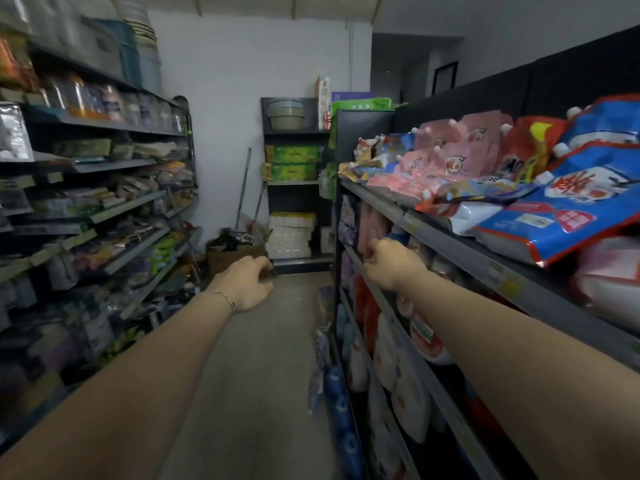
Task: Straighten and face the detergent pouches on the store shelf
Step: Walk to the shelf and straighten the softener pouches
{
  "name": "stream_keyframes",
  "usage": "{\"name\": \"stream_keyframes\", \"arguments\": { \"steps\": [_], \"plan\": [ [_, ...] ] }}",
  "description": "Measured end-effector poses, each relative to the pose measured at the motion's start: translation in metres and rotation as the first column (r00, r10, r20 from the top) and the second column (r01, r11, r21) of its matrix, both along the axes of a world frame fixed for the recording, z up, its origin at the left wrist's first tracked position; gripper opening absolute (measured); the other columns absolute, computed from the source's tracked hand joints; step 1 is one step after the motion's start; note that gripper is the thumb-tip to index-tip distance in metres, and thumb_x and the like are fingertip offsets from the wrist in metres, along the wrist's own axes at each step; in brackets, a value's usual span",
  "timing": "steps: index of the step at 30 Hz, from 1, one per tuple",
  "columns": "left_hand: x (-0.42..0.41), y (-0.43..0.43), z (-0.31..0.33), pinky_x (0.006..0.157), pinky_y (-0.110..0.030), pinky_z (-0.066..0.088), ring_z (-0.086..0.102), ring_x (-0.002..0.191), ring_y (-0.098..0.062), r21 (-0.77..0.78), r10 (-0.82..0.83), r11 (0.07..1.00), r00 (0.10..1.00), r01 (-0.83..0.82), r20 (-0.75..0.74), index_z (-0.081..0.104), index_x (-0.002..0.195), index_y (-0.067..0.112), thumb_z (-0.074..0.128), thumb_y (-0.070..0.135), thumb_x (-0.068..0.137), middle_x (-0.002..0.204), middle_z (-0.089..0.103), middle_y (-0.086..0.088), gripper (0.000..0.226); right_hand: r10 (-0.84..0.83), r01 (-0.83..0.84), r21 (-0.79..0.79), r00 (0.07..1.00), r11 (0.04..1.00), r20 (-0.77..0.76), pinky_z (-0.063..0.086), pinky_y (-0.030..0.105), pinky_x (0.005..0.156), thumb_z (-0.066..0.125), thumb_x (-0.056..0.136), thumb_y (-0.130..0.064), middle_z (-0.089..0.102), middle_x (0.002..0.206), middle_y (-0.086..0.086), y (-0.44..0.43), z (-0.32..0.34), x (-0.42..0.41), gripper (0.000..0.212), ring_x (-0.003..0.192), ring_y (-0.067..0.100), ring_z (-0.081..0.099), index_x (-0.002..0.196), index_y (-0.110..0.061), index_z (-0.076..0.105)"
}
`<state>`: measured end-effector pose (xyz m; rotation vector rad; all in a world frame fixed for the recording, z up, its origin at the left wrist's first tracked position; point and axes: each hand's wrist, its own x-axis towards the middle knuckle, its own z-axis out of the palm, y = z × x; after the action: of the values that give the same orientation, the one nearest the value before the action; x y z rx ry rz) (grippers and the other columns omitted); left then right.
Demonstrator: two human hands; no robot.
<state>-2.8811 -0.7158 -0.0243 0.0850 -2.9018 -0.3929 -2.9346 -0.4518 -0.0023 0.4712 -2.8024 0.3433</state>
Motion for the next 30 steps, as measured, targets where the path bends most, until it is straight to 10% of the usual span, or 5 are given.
{"name": "stream_keyframes", "arguments": {
  "steps": [30],
  "plan": [
    [-0.501,-0.139,0.015,0.102,-0.039,0.044,0.050,0.122,-0.021,0.102,-0.154,0.982,0.986,0.160,-0.063,0.048,0.134,0.025,0.056,0.032,0.092,0.138,0.049,-0.003,0.043,-0.053,0.053,-0.002,0.993,0.999,-0.105,0.046,0.037,0.074,0.052,0.089,-0.025,0.054,0.102,0.006,-0.150,0.041,-0.481,0.018,0.095,0.030,0.055,0.102,-0.013,0.053]
  ]
}}
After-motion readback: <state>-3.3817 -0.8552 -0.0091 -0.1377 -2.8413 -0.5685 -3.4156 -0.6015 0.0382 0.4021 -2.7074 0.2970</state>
